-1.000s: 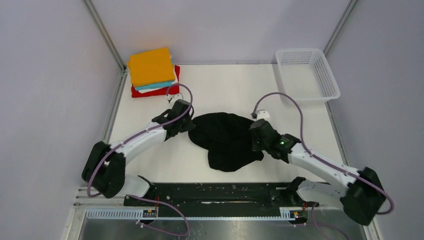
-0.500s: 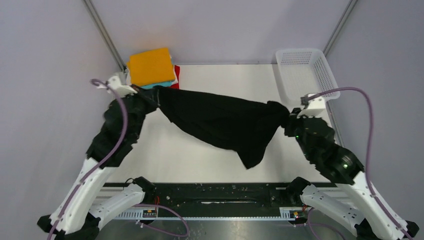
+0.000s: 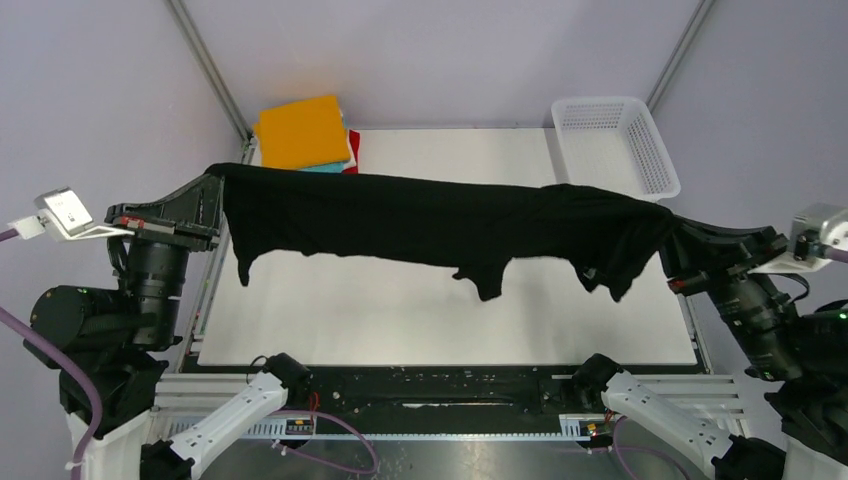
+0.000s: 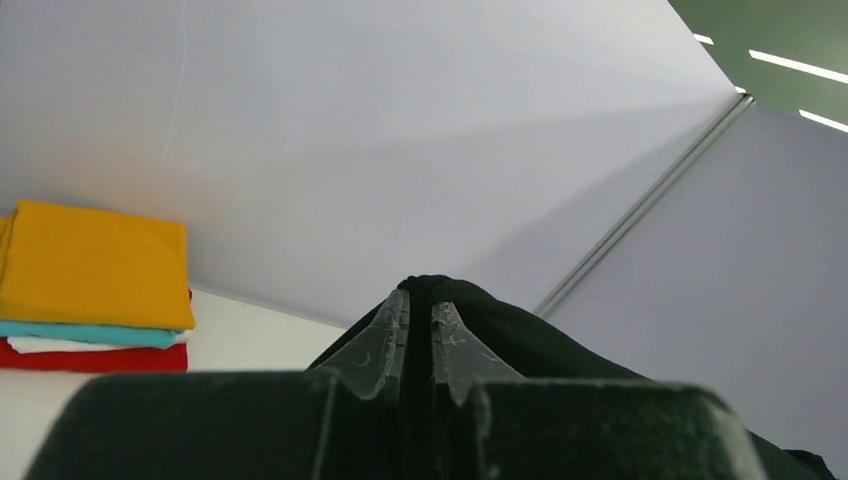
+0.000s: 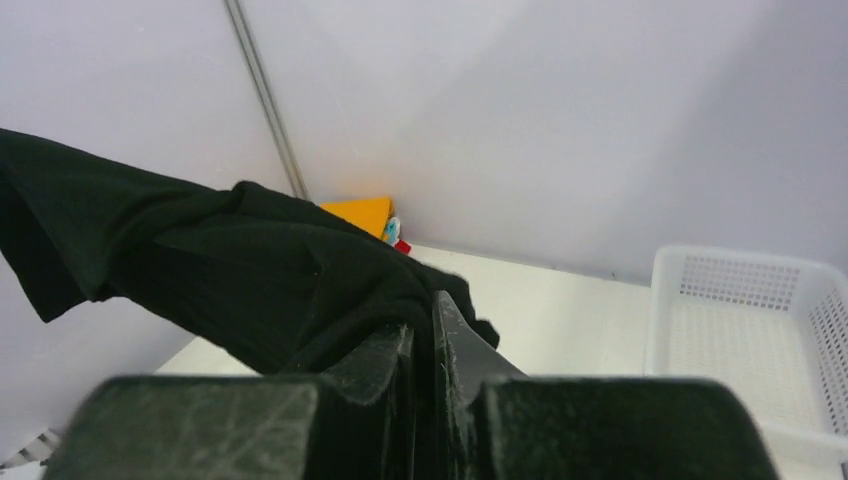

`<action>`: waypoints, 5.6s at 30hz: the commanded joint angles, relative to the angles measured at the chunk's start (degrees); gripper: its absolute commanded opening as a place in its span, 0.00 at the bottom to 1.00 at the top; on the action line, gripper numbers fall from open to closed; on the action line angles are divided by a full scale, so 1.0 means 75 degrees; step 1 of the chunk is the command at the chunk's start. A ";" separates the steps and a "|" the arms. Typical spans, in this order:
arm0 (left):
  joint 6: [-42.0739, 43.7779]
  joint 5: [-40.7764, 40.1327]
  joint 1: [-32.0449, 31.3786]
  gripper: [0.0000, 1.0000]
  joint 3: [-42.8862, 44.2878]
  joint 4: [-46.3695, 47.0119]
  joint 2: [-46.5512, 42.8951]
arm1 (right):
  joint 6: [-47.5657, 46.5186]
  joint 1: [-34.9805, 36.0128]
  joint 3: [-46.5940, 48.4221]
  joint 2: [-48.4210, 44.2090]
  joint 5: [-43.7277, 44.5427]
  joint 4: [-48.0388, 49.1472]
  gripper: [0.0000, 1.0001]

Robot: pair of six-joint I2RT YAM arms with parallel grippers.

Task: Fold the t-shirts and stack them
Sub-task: Flatten out the tshirt

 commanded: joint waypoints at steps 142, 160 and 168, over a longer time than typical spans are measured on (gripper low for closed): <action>-0.1364 0.0556 0.1835 0.99 -0.3316 -0.2285 0.7365 | 0.3618 -0.4490 -0.7757 0.5234 -0.3012 0.2423 1.00; -0.2555 -0.1009 0.3406 0.99 -0.4011 -0.2892 0.7592 | 0.3612 -0.4600 -0.7741 0.5295 -0.2978 0.2398 0.99; -0.2447 -0.0041 0.3594 0.99 -0.4477 -0.2264 0.6613 | 0.3592 -0.4619 -0.7733 0.5320 -0.2969 0.2364 1.00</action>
